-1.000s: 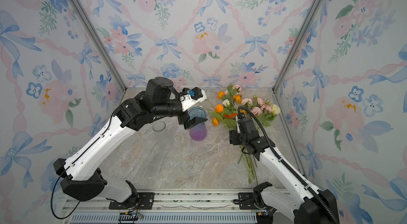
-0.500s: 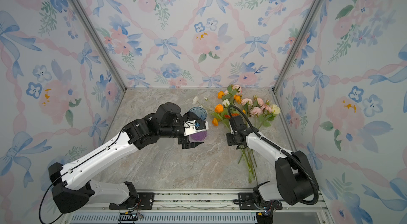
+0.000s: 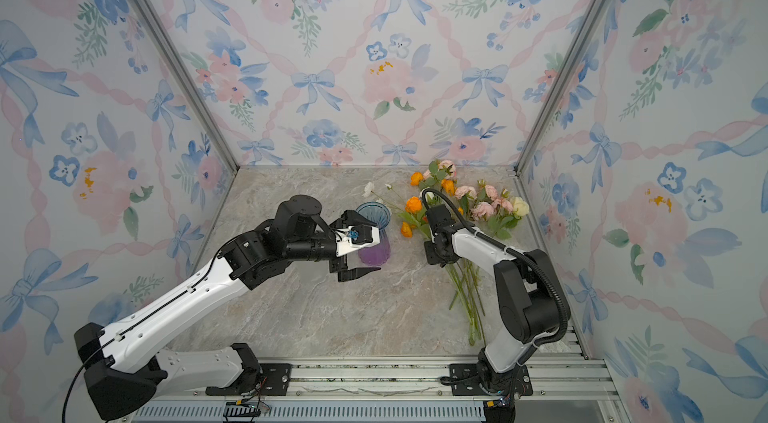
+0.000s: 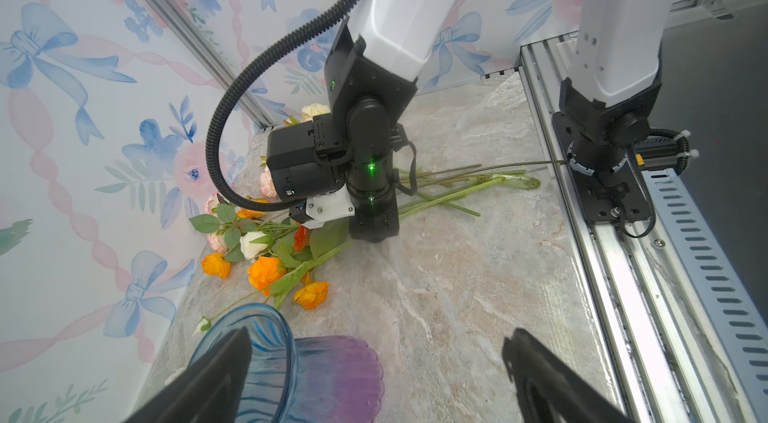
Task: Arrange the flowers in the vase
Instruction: 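Grasp a white flower stem with the right gripper while the left arm draws back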
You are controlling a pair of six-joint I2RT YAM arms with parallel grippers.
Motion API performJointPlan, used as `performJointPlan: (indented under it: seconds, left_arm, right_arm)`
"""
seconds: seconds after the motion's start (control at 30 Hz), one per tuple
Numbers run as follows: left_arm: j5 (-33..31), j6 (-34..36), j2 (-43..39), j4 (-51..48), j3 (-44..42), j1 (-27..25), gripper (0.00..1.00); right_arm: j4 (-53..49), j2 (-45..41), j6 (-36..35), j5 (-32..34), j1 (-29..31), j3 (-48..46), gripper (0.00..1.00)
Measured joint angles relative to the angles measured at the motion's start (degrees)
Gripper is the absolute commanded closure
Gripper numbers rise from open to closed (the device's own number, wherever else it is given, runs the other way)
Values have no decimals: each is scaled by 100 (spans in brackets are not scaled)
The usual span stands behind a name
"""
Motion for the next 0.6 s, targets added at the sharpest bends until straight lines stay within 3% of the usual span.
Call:
performJointPlan:
  seconds: [0.4, 0.6]
  left_arm:
    - [452, -186, -15, 299, -37, 286, 2]
    - [474, -258, -15, 328, -55, 332, 2]
  right_arm:
    - [-59, 367, -529, -332, -170, 179, 57]
    - [-61, 479, -570, -378, -160, 216, 64]
